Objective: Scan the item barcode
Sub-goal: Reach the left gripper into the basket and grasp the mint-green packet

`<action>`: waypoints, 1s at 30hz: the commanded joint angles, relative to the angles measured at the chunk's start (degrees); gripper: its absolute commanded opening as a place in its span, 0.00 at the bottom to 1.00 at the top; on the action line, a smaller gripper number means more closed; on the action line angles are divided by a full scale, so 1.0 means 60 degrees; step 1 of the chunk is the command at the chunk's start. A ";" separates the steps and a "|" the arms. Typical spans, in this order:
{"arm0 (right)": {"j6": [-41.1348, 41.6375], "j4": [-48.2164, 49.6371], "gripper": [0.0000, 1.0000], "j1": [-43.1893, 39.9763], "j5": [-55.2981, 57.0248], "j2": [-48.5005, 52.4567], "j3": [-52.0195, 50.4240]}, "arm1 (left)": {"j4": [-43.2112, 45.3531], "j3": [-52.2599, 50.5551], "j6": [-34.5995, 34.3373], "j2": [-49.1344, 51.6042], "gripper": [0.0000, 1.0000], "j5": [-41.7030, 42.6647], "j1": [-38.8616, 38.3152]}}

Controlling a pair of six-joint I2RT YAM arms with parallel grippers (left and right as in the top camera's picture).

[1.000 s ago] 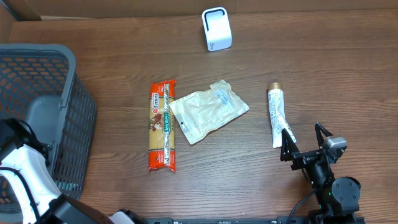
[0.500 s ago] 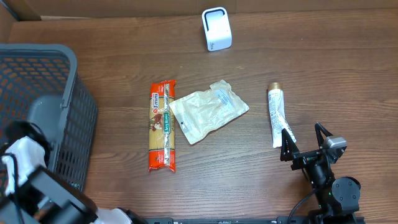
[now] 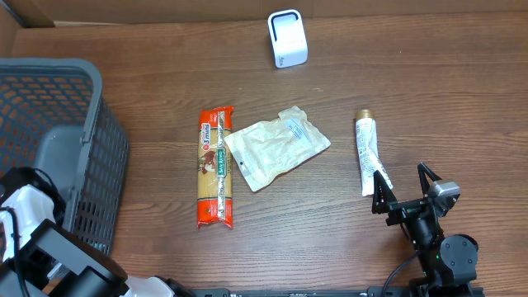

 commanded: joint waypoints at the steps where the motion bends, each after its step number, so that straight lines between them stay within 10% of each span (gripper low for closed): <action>1: 0.0033 0.0029 1.00 0.0091 0.0091 -0.0095 -0.0102 | -0.0095 0.0189 0.0127 0.0084 0.95 0.0437 0.0430; 13: 0.0033 0.0029 1.00 0.0091 0.0091 -0.0095 -0.0102 | 0.0098 0.0022 0.0561 0.0106 0.93 0.0550 0.0772; 23: 0.0033 0.0029 1.00 0.0091 0.0091 -0.0095 -0.0102 | 0.0612 -0.0488 0.0954 0.0109 0.04 0.0586 0.0739; 30: 0.0033 0.0029 1.00 0.0091 0.0091 -0.0095 -0.0102 | 0.0164 0.0437 0.1428 0.0091 0.04 0.1512 0.0736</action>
